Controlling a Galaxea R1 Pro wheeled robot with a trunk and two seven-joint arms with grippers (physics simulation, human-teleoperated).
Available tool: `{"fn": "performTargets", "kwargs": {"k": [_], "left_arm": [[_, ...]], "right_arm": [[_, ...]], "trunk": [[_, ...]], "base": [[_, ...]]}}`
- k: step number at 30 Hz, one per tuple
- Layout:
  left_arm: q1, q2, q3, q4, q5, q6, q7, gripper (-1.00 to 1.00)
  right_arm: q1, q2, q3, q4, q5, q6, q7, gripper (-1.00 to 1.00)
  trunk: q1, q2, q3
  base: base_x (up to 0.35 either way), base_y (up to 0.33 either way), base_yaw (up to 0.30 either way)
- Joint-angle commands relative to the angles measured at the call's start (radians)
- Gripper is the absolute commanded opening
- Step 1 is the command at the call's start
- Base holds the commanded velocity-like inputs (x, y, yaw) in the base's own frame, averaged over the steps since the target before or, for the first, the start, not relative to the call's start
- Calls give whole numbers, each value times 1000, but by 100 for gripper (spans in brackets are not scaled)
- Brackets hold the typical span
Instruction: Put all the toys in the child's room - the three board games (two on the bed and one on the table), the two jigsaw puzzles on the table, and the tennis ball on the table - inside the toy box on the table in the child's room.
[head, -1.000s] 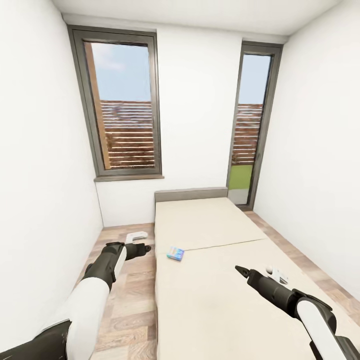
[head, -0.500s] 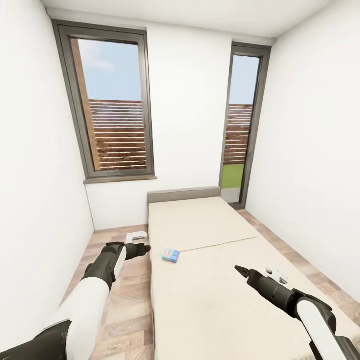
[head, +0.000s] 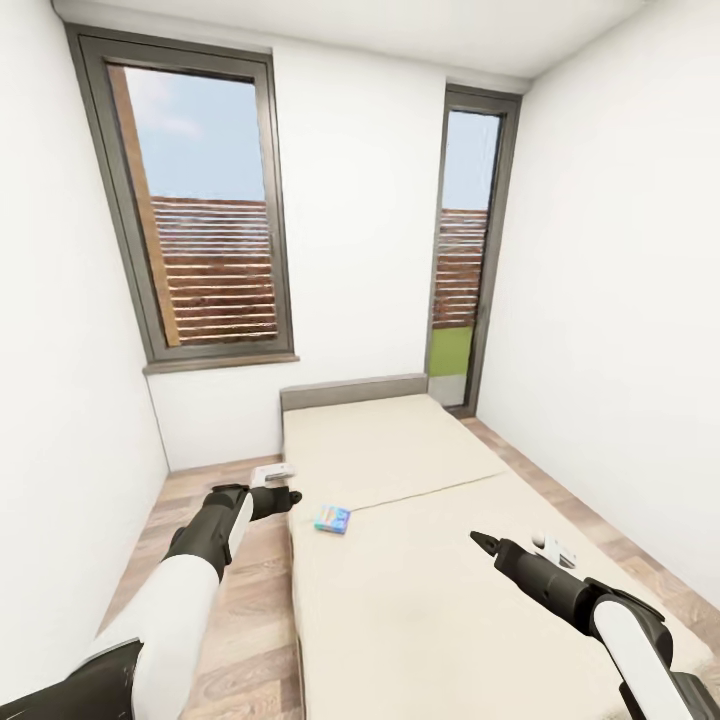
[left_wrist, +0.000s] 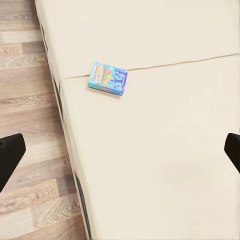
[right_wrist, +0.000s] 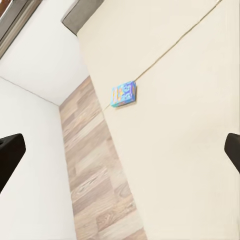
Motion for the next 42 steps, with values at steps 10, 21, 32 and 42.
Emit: {"fn": "performTargets", "kwargs": {"k": [10, 21, 32, 42], "left_arm": [[0, -1, 8, -2, -10, 4, -9, 100], [0, -1, 8, -2, -10, 4, -9, 100], [0, -1, 8, -2, -10, 4, -9, 100], [0, -1, 8, -2, -10, 4, -9, 100]], "right_arm": [[-1, 0, 0, -1, -10, 3, -9, 100], [-1, 0, 0, 0, -11, 3, -9, 100], [-1, 0, 0, 0, -10, 3, -9, 100], [-1, 0, 0, 0, -11, 3, -9, 100]], "trunk": [[1, -1, 0], [1, -1, 0], [1, -1, 0], [1, -1, 0]], "base": [[108, 80, -68], [27, 20, -129], [-7, 60, -105], [-8, 35, -5]]}}
